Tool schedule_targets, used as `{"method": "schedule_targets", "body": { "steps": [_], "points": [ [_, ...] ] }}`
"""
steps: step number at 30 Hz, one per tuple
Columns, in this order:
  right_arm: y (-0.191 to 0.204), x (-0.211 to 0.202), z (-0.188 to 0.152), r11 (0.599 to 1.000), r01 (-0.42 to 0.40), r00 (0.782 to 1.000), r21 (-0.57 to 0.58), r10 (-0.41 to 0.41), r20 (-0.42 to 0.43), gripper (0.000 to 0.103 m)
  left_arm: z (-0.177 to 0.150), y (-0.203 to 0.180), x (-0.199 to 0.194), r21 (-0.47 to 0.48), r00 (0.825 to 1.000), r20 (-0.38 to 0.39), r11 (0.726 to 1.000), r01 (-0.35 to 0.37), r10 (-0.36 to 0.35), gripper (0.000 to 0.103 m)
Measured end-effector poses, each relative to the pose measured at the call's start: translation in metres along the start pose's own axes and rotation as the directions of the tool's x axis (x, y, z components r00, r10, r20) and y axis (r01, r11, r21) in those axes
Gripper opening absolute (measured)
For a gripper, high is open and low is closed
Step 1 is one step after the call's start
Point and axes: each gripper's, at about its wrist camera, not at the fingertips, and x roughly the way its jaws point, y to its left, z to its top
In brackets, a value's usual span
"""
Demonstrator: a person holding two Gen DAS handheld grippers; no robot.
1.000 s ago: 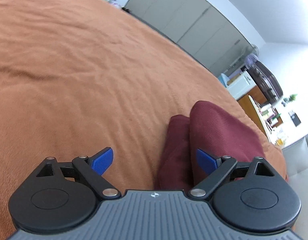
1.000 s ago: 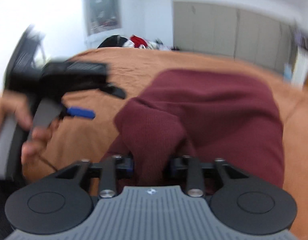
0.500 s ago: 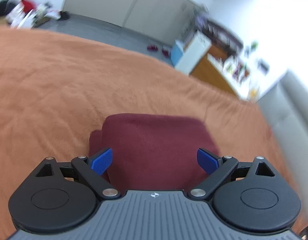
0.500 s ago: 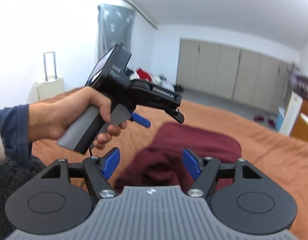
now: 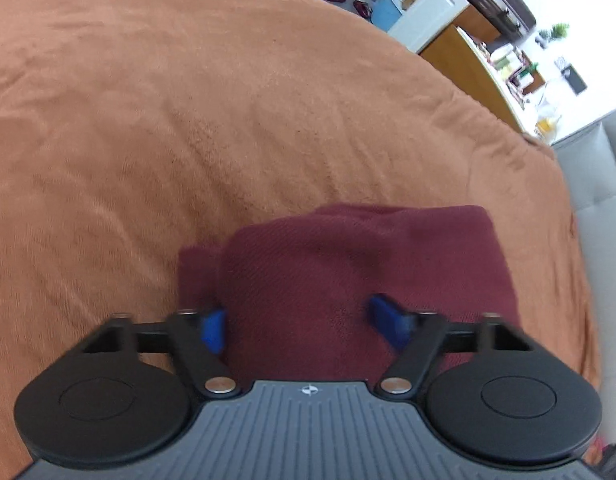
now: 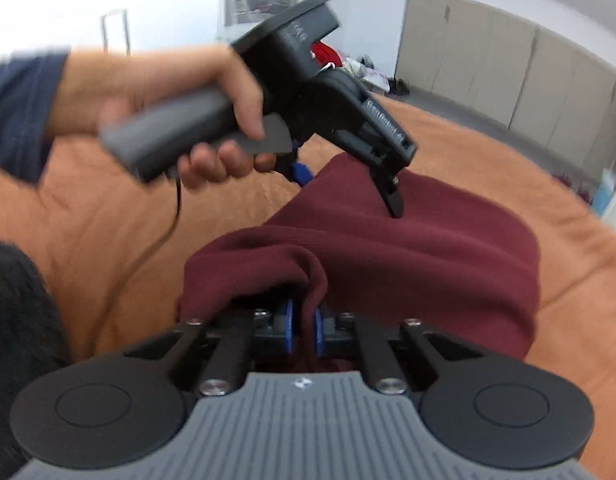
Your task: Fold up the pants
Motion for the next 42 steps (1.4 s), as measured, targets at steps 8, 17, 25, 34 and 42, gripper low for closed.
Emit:
{"method": "schedule_targets", "body": {
  "steps": [8, 17, 25, 34, 42],
  "points": [
    [0.022, -0.054, -0.002, 0.999, 0.036, 0.985, 0.004, -0.036, 0.171, 0.005, 0.026, -0.002, -0.01, -0.011, 0.996, 0.06, 0.998, 0.066, -0.065, 0.024],
    [0.057, -0.037, -0.05, 0.999, 0.035, 0.993, -0.002, -0.034, 0.117, 0.005, 0.015, 0.031, 0.004, -0.125, 0.988, 0.095, 0.983, 0.135, -0.124, 0.024],
    [0.071, -0.014, -0.071, 0.99, 0.121, 0.98, -0.072, -0.108, 0.164, 0.015, -0.002, 0.045, -0.009, -0.1, 0.971, 0.19, 0.98, 0.17, -0.149, 0.046],
    [0.02, -0.066, -0.057, 0.99, 0.103, 0.966, 0.098, -0.123, 0.228, 0.091, -0.008, 0.027, -0.067, -0.029, 0.982, 0.181, 0.998, 0.051, -0.045, 0.09],
    [-0.116, -0.076, -0.067, 0.783, -0.213, 0.975, 0.584, 0.132, 0.179, 0.096, -0.052, 0.045, -0.063, -0.009, 0.977, 0.05, 0.978, 0.21, -0.209, 0.091]
  ]
}}
